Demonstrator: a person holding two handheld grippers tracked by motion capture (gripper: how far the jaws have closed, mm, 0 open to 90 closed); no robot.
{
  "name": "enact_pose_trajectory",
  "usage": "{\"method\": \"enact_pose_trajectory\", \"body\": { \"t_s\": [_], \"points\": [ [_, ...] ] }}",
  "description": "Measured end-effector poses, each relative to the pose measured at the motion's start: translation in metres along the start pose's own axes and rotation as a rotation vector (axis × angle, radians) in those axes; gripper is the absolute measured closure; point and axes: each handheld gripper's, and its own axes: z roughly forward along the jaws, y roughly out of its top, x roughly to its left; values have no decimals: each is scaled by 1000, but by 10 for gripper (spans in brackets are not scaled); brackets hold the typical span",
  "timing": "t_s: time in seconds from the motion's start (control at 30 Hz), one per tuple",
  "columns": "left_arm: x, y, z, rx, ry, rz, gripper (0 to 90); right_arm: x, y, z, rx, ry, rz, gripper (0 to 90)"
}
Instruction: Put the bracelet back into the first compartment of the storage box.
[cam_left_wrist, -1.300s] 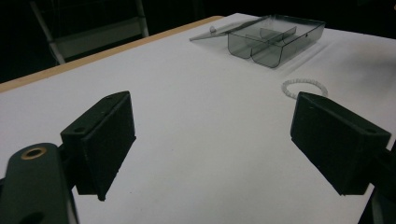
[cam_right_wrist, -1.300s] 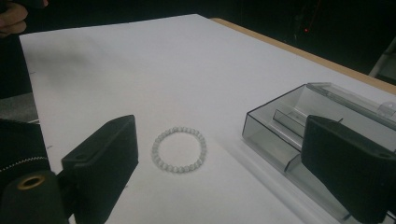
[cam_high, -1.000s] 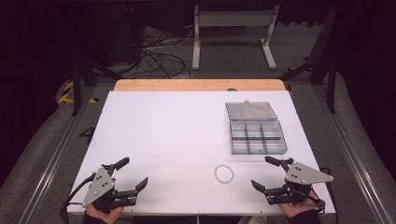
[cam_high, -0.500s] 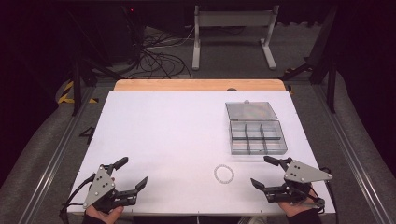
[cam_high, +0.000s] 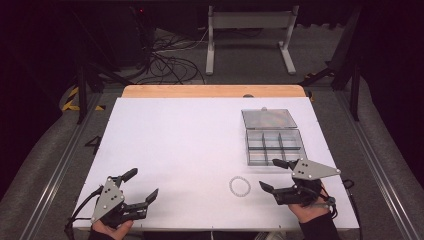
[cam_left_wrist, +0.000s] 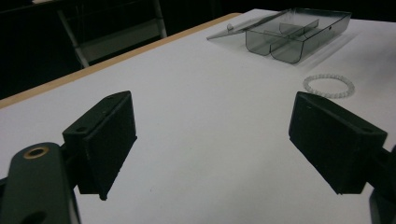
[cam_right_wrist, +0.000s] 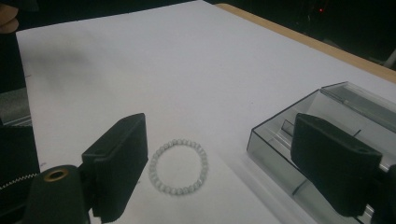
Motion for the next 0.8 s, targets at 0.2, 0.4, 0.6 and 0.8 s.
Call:
{"method": "enact_pose_trajectory", "body": {
  "t_s": [0.2, 0.4, 0.6, 0.8],
  "points": [
    [0, 0, 0, -5, 1, -1, 156, 0, 7, 8, 4, 8, -5, 194],
    [0, 0, 0, -2, -2, -1, 157, -1, 11, 13, 9, 14, -5, 194],
    [-1, 0, -1, -3, -3, -1, 157, -2, 15, 21, 16, 22, -4, 194],
    [-1, 0, 0, 0, -3, 3, 157, -3, 26, 36, 21, 45, 0, 195]
  ]
}}
